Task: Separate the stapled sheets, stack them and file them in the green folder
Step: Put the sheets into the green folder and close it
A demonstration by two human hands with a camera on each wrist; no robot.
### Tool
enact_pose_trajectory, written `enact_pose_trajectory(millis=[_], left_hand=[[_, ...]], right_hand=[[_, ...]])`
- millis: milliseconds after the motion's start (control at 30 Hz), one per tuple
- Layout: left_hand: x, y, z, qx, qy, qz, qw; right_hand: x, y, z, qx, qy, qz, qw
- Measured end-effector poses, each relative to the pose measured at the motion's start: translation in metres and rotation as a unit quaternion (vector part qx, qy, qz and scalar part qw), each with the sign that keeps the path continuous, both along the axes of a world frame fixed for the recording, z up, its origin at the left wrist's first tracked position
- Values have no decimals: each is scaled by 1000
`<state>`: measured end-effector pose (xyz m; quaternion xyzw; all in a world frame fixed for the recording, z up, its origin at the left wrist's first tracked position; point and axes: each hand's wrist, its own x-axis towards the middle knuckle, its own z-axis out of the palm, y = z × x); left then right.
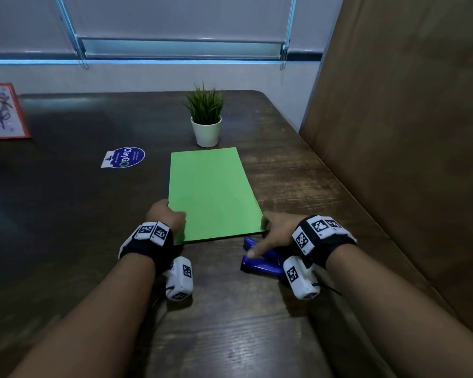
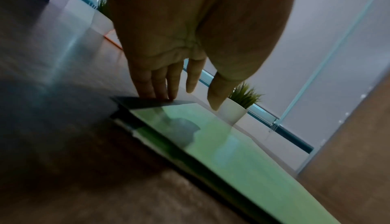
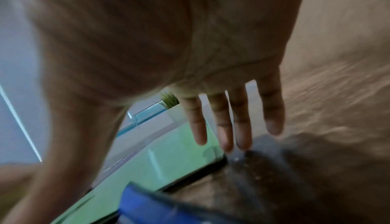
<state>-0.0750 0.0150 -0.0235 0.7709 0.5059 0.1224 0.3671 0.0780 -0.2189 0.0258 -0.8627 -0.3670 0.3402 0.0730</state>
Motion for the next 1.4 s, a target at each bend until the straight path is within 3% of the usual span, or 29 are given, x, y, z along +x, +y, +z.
enact_pose_trajectory(millis=[133,300,467,500,567,633,700,800,1067,1133,1267,1333,1400], left_hand=[[-8,-20,-6,11,109,-103,989],[-2,-28,0,24,197,-176,964],[7,-23,3,54,212,-198,955],[10,-22,2,68,206,-205,954],[17,-20,-1,38,120,-208,970],[25,-20,-1,-12,7,-214,977],[31,-16,0,1,-34,-219,975],[33,-8,2,58,-7,-211,976],[52,5,19,65,115,-223,966],[54,4,21,61,125,-221,965],[49,-3,14,41,70,-186,979],[42,-6,8,52,68,-158,984],[31,-8,2,64,121,-128,982]], right_hand=[[-24,-15,3,-80,-67,69,992],[-37,-3,0,-71,-173,139,973],[-18,22,14,32,-97,104,989],[-13,32,17,62,-77,93,991],[-3,59,22,110,-47,80,990],[1,85,23,127,-26,81,988],[3,106,21,125,-7,90,988],[9,122,11,114,-10,92,989],[50,88,-3,50,-84,17,995],[55,85,-4,114,-67,-59,989],[46,86,5,256,102,-171,946],[41,85,4,271,74,-164,946],[39,79,-3,234,2,-134,963]])
